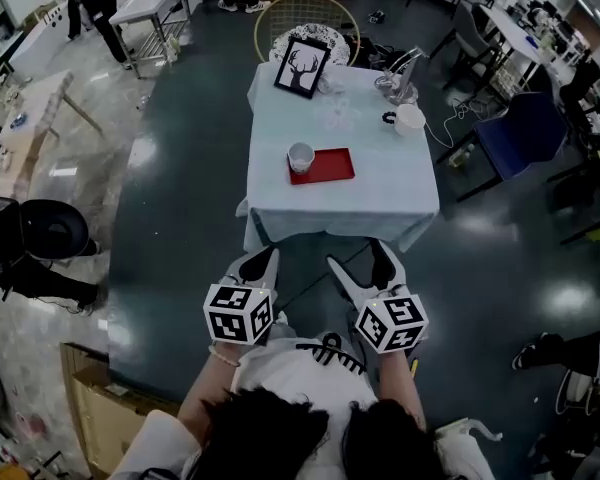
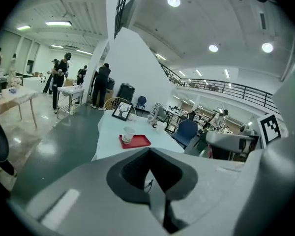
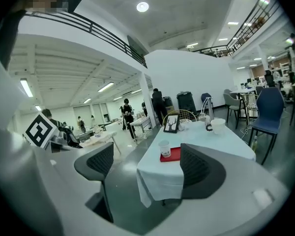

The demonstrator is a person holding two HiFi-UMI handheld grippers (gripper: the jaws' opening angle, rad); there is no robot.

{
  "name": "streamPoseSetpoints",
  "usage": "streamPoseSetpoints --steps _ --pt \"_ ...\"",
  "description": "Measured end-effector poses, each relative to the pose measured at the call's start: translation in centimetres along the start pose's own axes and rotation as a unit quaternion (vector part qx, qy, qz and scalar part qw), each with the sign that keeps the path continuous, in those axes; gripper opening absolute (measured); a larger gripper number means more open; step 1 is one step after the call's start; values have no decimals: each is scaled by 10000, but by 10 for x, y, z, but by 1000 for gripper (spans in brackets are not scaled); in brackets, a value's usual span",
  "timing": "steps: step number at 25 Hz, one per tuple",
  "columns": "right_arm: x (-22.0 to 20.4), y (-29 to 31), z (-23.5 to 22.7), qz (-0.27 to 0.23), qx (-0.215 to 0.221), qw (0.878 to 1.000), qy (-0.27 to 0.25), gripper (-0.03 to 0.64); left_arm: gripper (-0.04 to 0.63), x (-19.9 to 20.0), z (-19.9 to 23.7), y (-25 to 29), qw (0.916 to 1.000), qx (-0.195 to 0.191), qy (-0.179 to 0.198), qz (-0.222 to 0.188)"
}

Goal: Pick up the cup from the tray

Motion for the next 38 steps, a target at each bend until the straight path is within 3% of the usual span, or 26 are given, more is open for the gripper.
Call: streamPoseSetpoints --steps 4,12,16,22,27,38 --pt "12 21 4 -149 -33 9997 186 437 0 7 21 1 10000 -6 23 21" --pt "29 53 16 17 -150 9993 -334 446 0 17 40 7 10000 -47 5 24" --pt "35 73 14 103 -52 9995 -279 446 0 32 49 7 9994 -85 -294 -142" --pt "51 112 1 218 69 9992 -320 453 0 58 64 25 9994 95 -200 -268" --pt "64 150 -13 379 161 9984 -398 459 0 67 84 52 9972 257 -708 -26" --pt "77 242 -61 901 312 9950 -298 465 0 91 114 114 9926 553 -1038 312"
Point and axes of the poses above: the fingertips, and each gripper's own axes: y forward along the fingers, z to its left, x out of its top, the point moved 2 cm from there along -y, backward along the fingers, and after that the axes turned 15 degrees about z, right-handed, at the moved point
